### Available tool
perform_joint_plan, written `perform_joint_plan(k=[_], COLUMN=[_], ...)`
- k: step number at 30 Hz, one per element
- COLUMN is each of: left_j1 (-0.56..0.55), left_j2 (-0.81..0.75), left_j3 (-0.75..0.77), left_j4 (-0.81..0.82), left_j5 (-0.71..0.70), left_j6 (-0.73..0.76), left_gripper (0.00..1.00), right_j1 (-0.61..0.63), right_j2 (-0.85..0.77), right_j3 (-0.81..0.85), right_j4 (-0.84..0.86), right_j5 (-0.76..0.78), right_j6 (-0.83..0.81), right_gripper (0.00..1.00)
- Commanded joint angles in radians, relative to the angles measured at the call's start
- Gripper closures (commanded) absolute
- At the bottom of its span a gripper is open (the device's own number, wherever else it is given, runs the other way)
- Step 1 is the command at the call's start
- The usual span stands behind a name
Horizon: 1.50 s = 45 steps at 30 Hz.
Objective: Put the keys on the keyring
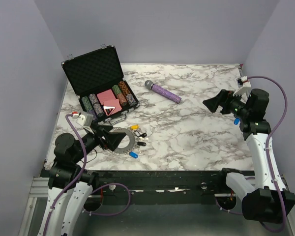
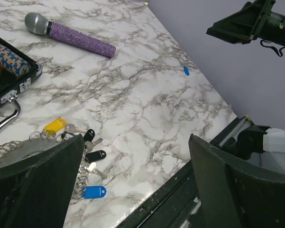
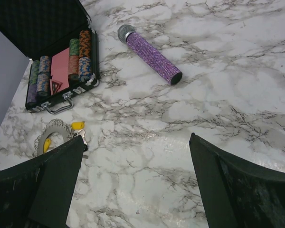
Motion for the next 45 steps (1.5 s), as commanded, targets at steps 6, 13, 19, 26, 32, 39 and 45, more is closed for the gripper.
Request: perform_joint_plan(k=[6,13,19,26,32,39,45], left_j1=[-0.005,-0.005,-0.005,-0.005,-0.005,-0.007,-0.005], left_j2=[-0.011,-0.011,0.015,0.127,0.127,0.125,0.148], left_j3=[0.007,0.005,0.007,0.095,0.083,0.066,0.068], left_j4=[-0.025,-0.009,0.053,0.045,0.057,0.034,0.044], left_j5=[-0.015,-0.008,0.015,0.057,0.037,-0.011,-0.029], left_j6=[0.009,0.003,-0.023,-0.032,-0.106,-0.133,-0.120], left_gripper=[0.01,0.01,0.01,0.01,0.01,0.01,0.01], right_j1=[0.004,0.004,0.002,0.002,-0.119,-0.314,-0.349], right_j2=[-0.017,-0.011,0.023,0.080,0.093,0.267,0.414], right_j3=[-0.012,-0.001,0.043,0.059,-0.010,-0.024,0.017], right_j4=[0.018,-0.085,-0.206,-0.288,-0.303,-0.263,-0.128], right_j5=[0.034,-0.018,-0.011,0.316,0.369,0.256,0.266], right_j6=[-0.043,-0.316,-0.477,-0.666,-0.864,-0.994,-0.900], right_gripper=[0.00,0.00,0.00,0.00,0.01,0.11,0.20])
